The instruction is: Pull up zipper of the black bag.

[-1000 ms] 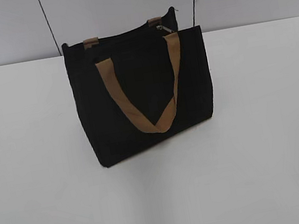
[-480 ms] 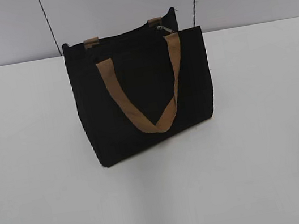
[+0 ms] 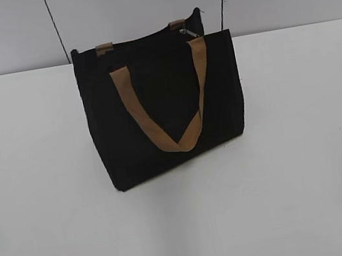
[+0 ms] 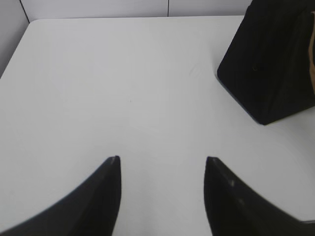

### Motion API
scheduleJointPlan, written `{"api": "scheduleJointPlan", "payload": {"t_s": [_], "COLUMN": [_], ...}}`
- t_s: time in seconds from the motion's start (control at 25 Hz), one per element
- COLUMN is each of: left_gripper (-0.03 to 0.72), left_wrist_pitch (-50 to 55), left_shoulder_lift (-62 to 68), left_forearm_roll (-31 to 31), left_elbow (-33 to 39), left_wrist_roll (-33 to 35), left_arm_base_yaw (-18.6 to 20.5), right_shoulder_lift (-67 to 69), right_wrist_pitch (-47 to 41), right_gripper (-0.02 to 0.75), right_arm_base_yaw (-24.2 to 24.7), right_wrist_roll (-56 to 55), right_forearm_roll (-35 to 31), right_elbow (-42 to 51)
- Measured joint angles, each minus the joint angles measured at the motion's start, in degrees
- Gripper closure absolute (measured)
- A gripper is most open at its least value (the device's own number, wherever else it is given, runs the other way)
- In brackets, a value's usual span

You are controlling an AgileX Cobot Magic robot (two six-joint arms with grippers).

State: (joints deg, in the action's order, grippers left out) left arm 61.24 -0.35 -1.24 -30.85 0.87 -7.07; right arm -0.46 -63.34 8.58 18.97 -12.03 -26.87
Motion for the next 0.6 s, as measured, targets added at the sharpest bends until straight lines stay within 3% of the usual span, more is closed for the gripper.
{"api": "scheduleJointPlan", "payload": {"t_s": [0.32,0.6], "left_gripper": [0.328,0.377], "left_wrist_pitch": [-0.04,-0.04], "left_shoulder_lift": [-0.06,-0.06], "left_forearm_roll": [-0.34,-0.54], "left_elbow": [0.00,0.00], "left_wrist_roll": [0.00,0.00], "left_arm_base_yaw": [5.38,6.30], "right_shoulder_lift": [0.00,0.00], "right_wrist_pitch": [0.23,0.28], "right_gripper": [0.349,0.349], "right_arm_base_yaw": [-4.18,-4.43], "right_wrist_roll": [0.05,0.05], "right_forearm_roll": [-0.16,-0.18], "right_elbow": [0.00,0.00]}}
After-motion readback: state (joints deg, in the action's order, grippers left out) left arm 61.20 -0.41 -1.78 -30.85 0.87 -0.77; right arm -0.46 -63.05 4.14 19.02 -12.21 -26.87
